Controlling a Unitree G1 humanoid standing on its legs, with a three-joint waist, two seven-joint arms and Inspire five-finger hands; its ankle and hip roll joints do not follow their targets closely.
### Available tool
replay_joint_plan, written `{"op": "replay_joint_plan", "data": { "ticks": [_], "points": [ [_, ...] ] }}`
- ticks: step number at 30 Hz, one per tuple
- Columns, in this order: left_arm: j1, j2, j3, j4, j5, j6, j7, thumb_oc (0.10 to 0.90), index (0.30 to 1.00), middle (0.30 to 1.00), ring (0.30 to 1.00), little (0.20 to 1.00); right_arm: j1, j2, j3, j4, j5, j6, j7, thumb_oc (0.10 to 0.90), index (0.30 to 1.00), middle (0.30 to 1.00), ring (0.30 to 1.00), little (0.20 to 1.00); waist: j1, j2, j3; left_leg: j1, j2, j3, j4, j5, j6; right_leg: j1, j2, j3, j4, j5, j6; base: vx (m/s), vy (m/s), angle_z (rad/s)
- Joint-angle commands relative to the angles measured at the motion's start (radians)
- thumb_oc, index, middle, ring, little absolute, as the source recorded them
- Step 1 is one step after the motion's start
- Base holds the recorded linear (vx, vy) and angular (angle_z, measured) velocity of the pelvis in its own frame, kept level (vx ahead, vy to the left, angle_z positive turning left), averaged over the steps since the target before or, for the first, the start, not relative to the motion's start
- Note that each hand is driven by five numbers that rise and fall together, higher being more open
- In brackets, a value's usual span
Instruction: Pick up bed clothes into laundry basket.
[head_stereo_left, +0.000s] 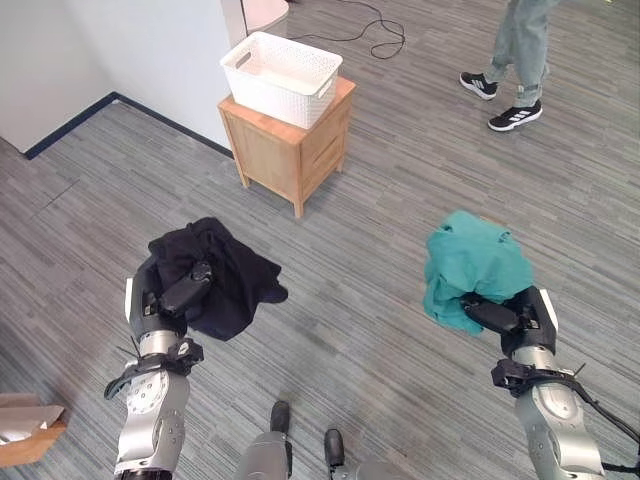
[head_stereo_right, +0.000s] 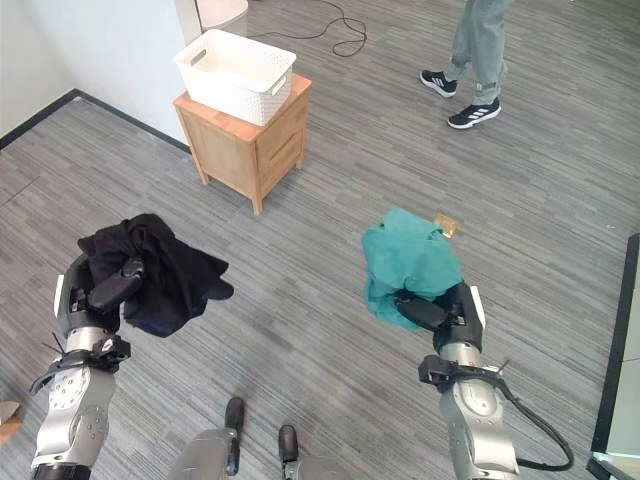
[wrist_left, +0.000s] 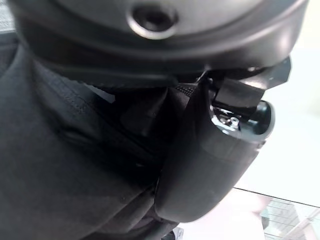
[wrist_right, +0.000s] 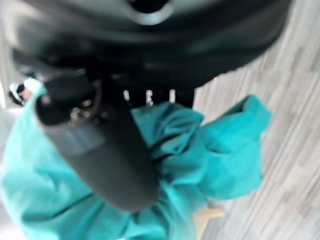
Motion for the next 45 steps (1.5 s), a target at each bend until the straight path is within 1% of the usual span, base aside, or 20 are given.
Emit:
{"op": "replay_joint_plan", "data": {
  "ticks": [1, 3, 5, 8, 9, 14, 15, 16, 17, 18, 19, 20, 21, 23, 24, 25, 30, 37, 42, 45],
  "points": [
    [-0.087, 0.115, 0.084, -0.156, 0.029, -0.123, -0.025, 0.4, 0.3, 0.3, 0.3, 0.3, -0.018, -0.041, -0.047, -0.144, -0.022, -0.109, 0.005, 0.4, 0.3, 0.3, 0.3, 0.3, 0.0, -0.004, -0.142, 0.023, -0.006, 0.04, -0.06, 0.05, -0.005, -0.116, -0.102, -0.047, 0.119, -0.052, 0.114, 0.07, 0.097, -0.38],
    [-0.123, 0.151, 0.074, -0.183, 0.047, -0.132, -0.022, 0.4, 0.3, 0.3, 0.3, 0.3, -0.053, -0.055, -0.031, -0.152, -0.019, -0.113, 0.002, 0.4, 0.3, 0.3, 0.3, 0.3, -0.005, 0.01, -0.137, -0.001, -0.012, 0.042, -0.078, 0.06, -0.01, -0.154, -0.107, -0.03, 0.075, -0.036, 0.117, 0.04, 0.074, -0.36],
    [-0.14, 0.153, 0.06, -0.18, 0.04, -0.136, -0.018, 0.4, 0.3, 0.3, 0.3, 0.3, -0.076, -0.059, -0.013, -0.156, -0.013, -0.116, 0.002, 0.4, 0.3, 0.3, 0.3, 0.3, -0.007, 0.016, -0.129, -0.014, -0.017, 0.042, -0.079, 0.058, -0.01, -0.165, -0.114, -0.024, 0.054, -0.022, 0.121, 0.03, 0.038, -0.17],
    [-0.133, 0.13, 0.047, -0.18, 0.025, -0.131, -0.023, 0.4, 0.3, 0.3, 0.3, 0.3, -0.065, -0.039, -0.01, -0.178, -0.01, -0.116, 0.008, 0.4, 0.3, 0.3, 0.3, 0.3, -0.015, 0.021, -0.129, -0.009, -0.022, 0.052, -0.079, 0.044, -0.009, -0.154, -0.122, -0.012, 0.016, 0.0, 0.127, 0.09, 0.047, -0.16],
    [-0.128, 0.122, 0.046, -0.18, 0.032, -0.127, -0.018, 0.4, 0.3, 0.3, 0.3, 0.3, -0.046, -0.022, -0.018, -0.182, -0.019, -0.119, -0.001, 0.4, 0.3, 0.3, 0.3, 0.3, -0.027, 0.026, -0.132, 0.005, -0.024, 0.066, -0.079, 0.03, -0.006, -0.138, -0.126, 0.0, -0.007, 0.011, 0.132, 0.07, 0.068, -0.18],
    [-0.109, 0.114, 0.079, -0.19, 0.03, -0.131, -0.012, 0.4, 0.3, 0.3, 0.3, 0.3, -0.001, 0.008, -0.057, -0.215, -0.029, -0.121, -0.011, 0.4, 0.3, 0.3, 0.3, 0.3, -0.048, 0.029, -0.144, 0.04, -0.018, 0.103, -0.079, 0.022, -0.006, -0.118, -0.126, 0.019, -0.017, 0.031, 0.137, 0.01, 0.043, -0.09],
    [0.046, 0.1, 0.083, -0.041, 0.105, -0.013, -0.078, 0.4, 0.3, 0.3, 0.3, 0.3, 0.027, 0.04, -0.09, 0.012, 0.041, -0.078, -0.033, 0.4, 0.3, 0.3, 0.3, 0.3, -0.038, 0.003, -0.167, 0.142, 0.001, 0.175, 0.028, -0.106, 0.022, -0.133, -0.181, -0.051, 0.15, 0.008, 0.182, -0.02, -0.011, -0.04],
    [0.041, 0.101, 0.083, -0.037, 0.096, -0.015, -0.077, 0.4, 0.3, 0.3, 0.3, 0.3, 0.002, 0.028, -0.076, 0.02, 0.041, -0.074, -0.036, 0.4, 0.3, 0.3, 0.3, 0.3, -0.026, 0.006, -0.169, 0.148, 0.008, 0.185, 0.024, -0.104, 0.018, -0.126, -0.186, -0.067, 0.123, 0.016, 0.181, -0.08, -0.067, -0.15],
    [-0.011, 0.139, 0.059, -0.033, 0.105, -0.01, -0.092, 0.4, 0.3, 0.3, 0.3, 0.3, -0.062, -0.003, -0.066, 0.01, 0.056, -0.076, -0.035, 0.4, 0.3, 0.3, 0.3, 0.3, -0.019, 0.007, -0.19, 0.151, 0.014, 0.188, 0.005, -0.088, 0.013, -0.105, -0.185, -0.079, 0.103, 0.011, 0.179, -0.08, -0.069, -0.29],
    [-0.015, 0.14, 0.059, -0.031, 0.105, -0.011, -0.091, 0.4, 0.3, 0.3, 0.3, 0.3, -0.065, -0.002, -0.067, 0.011, 0.057, -0.076, -0.035, 0.4, 0.3, 0.3, 0.3, 0.3, -0.019, 0.006, -0.187, 0.152, 0.014, 0.187, 0.003, -0.087, 0.013, -0.104, -0.185, -0.08, 0.102, 0.011, 0.178, -0.11, -0.066, -0.26],
    [-0.121, 0.194, 0.038, -0.031, 0.113, -0.026, -0.062, 0.4, 0.3, 0.3, 0.3, 0.3, -0.126, -0.035, -0.033, -0.024, 0.062, -0.09, -0.032, 0.4, 0.3, 0.3, 0.3, 0.3, -0.023, 0.004, -0.193, 0.153, 0.016, 0.177, -0.002, -0.077, 0.01, -0.098, -0.18, -0.077, 0.104, 0.004, 0.173, -0.08, -0.026, -0.15],
    [-0.161, 0.204, 0.023, -0.04, 0.115, -0.035, -0.05, 0.4, 0.3, 0.3, 0.3, 0.3, -0.149, -0.051, -0.021, -0.039, 0.056, -0.09, -0.033, 0.4, 0.3, 0.3, 0.3, 0.3, -0.025, 0.003, -0.194, 0.154, 0.016, 0.174, -0.005, -0.074, 0.009, -0.095, -0.179, -0.08, 0.106, 0.003, 0.172, -0.13, -0.037, 0.07],
    [-0.222, 0.222, 0.006, -0.055, 0.115, -0.055, -0.028, 0.4, 0.3, 0.3, 0.3, 0.3, -0.211, -0.092, -0.001, -0.086, 0.051, -0.096, -0.029, 0.4, 0.3, 0.3, 0.3, 0.3, -0.023, 0.0, -0.206, 0.157, 0.016, 0.171, -0.008, -0.071, 0.009, -0.09, -0.18, -0.088, 0.103, 0.003, 0.17, -0.09, -0.02, 0.19],
    [-0.259, 0.232, -0.004, -0.077, 0.13, -0.065, -0.019, 0.4, 0.3, 0.3, 0.3, 0.3, -0.245, -0.105, 0.005, -0.107, 0.047, -0.101, -0.033, 0.4, 0.3, 0.3, 0.3, 0.3, -0.025, 0.001, -0.208, 0.157, 0.015, 0.166, -0.01, -0.067, 0.009, -0.088, -0.18, -0.09, 0.101, 0.004, 0.17, -0.07, -0.014, 0.2],
    [-0.298, 0.234, -0.02, -0.109, 0.139, -0.08, -0.004, 0.4, 0.3, 0.3, 0.3, 0.3, -0.299, -0.104, 0.017, -0.159, 0.049, -0.121, -0.04, 0.4, 0.3, 0.3, 0.3, 0.3, -0.024, 0.002, -0.217, 0.155, 0.015, 0.162, -0.01, -0.057, 0.009, -0.088, -0.18, -0.093, 0.103, 0.009, 0.166, -0.09, -0.002, 0.06],
    [-0.288, 0.228, -0.007, -0.15, 0.146, -0.088, 0.006, 0.4, 0.3, 0.3, 0.3, 0.3, -0.327, -0.088, 0.014, -0.223, 0.017, -0.133, -0.052, 0.4, 0.3, 0.3, 0.3, 0.3, -0.022, 0.005, -0.226, 0.16, 0.013, 0.157, -0.006, -0.062, 0.01, -0.086, -0.181, -0.098, 0.112, 0.001, 0.162, -0.09, -0.001, 0.02],
    [-0.229, 0.209, 0.028, -0.199, 0.149, -0.088, 0.014, 0.4, 0.3, 0.3, 0.3, 0.3, -0.298, -0.079, 0.011, -0.249, -0.035, -0.132, -0.054, 0.4, 0.3, 0.3, 0.3, 0.3, -0.015, 0.005, -0.213, 0.156, 0.012, 0.146, 0.023, -0.075, 0.013, -0.093, -0.185, -0.101, 0.136, -0.008, 0.155, -0.02, 0.009, 0.11],
    [-0.018, 0.143, 0.164, -0.215, 0.147, -0.071, 0.01, 0.4, 0.3, 0.3, 0.3, 0.3, -0.148, -0.044, -0.067, -0.233, -0.072, -0.114, -0.047, 0.4, 0.3, 0.3, 0.3, 0.3, 0.003, 0.004, -0.194, 0.152, 0.006, 0.124, 0.016, -0.075, 0.016, -0.081, -0.191, -0.114, 0.113, -0.001, 0.155, 0.04, 0.008, 0.04],
    [0.022, 0.125, 0.193, -0.215, 0.143, -0.074, 0.015, 0.4, 0.3, 0.3, 0.3, 0.3, -0.111, -0.02, -0.08, -0.225, -0.06, -0.115, -0.046, 0.4, 0.3, 0.3, 0.3, 0.3, 0.007, 0.003, -0.19, 0.145, 0.007, 0.122, 0.012, -0.074, 0.01, -0.07, -0.193, -0.126, 0.083, 0.002, 0.155, 0.04, -0.001, 0.05],
    [0.024, 0.121, 0.2, -0.214, 0.133, -0.082, 0.017, 0.4, 0.3, 0.3, 0.3, 0.3, -0.119, -0.023, -0.058, -0.21, -0.054, -0.118, -0.036, 0.4, 0.3, 0.3, 0.3, 0.3, 0.013, -0.001, -0.183, 0.131, 0.007, 0.122, 0.044, -0.093, 0.008, -0.065, -0.201, -0.132, 0.078, 0.002, 0.156, 0.05, 0.002, 0.12]
  ]
}}
